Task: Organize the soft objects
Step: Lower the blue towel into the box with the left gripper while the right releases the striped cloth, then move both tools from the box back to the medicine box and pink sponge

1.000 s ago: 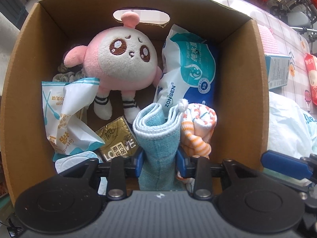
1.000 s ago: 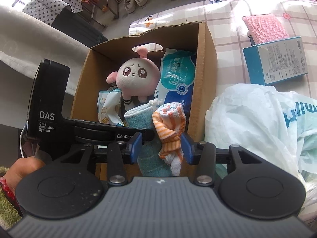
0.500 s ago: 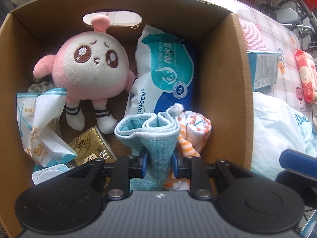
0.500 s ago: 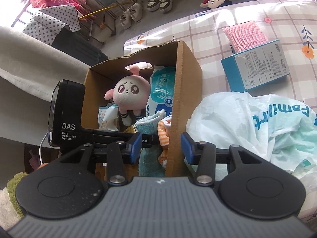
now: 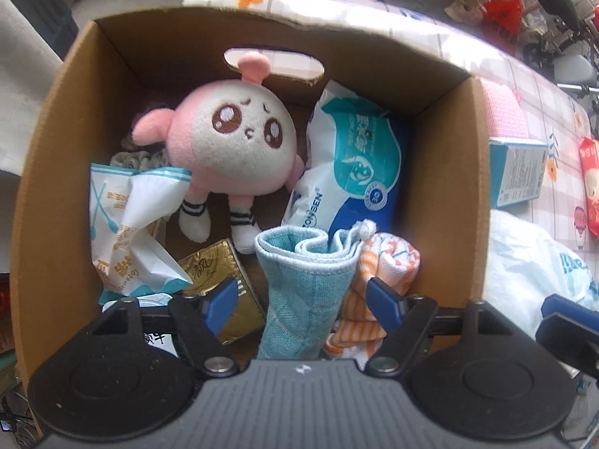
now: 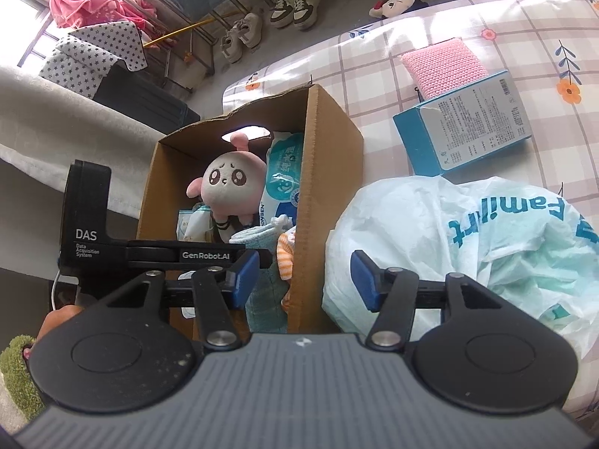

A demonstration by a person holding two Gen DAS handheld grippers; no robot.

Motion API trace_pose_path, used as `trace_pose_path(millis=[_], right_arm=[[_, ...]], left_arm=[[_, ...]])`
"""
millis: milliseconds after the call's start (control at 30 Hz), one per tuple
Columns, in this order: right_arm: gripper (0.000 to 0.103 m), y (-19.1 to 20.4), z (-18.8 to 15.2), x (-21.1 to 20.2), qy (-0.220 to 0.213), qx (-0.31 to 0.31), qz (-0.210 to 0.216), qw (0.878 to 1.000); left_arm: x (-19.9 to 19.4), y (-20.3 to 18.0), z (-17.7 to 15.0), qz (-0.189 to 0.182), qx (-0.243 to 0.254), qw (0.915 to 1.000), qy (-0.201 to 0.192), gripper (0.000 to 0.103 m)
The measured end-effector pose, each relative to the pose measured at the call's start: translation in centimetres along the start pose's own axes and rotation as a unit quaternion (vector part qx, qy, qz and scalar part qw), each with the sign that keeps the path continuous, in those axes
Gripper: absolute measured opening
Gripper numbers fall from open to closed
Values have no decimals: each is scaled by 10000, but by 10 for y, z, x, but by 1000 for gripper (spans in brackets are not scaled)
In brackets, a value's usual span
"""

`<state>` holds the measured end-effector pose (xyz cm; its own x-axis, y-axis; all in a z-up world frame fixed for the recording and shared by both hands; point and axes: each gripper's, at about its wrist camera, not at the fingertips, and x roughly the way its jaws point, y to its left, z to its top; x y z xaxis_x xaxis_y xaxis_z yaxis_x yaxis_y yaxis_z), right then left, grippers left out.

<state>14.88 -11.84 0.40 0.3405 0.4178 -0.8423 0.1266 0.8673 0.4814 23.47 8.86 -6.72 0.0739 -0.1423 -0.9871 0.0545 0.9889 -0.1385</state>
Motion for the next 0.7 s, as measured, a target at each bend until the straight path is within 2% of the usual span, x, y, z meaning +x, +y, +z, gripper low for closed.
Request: trace_pose_path(millis=[100,233,367,533,700], right_arm=[[67,-10,3,-8,-150,-16,57,9999],[73,-29,12,-16,-275,27,168,9995],[81,-51,21,-31,-425,50,335,9985],[86,-91,39,-51,-503,93,577,9970],[98,-138,70,-72,-571,132,662,9961]], left_arm=[[-13,-6,-1,204,-66,9995,-219,83],[-37,-17,-2,604,-189,9965,-548,83],[-60,-26,0,766,-483,9924,-829,83],[-92,-57,-2,855,-764,9857,-1238,87],[-105,-109,0,633,-769,9847,-1427,96]])
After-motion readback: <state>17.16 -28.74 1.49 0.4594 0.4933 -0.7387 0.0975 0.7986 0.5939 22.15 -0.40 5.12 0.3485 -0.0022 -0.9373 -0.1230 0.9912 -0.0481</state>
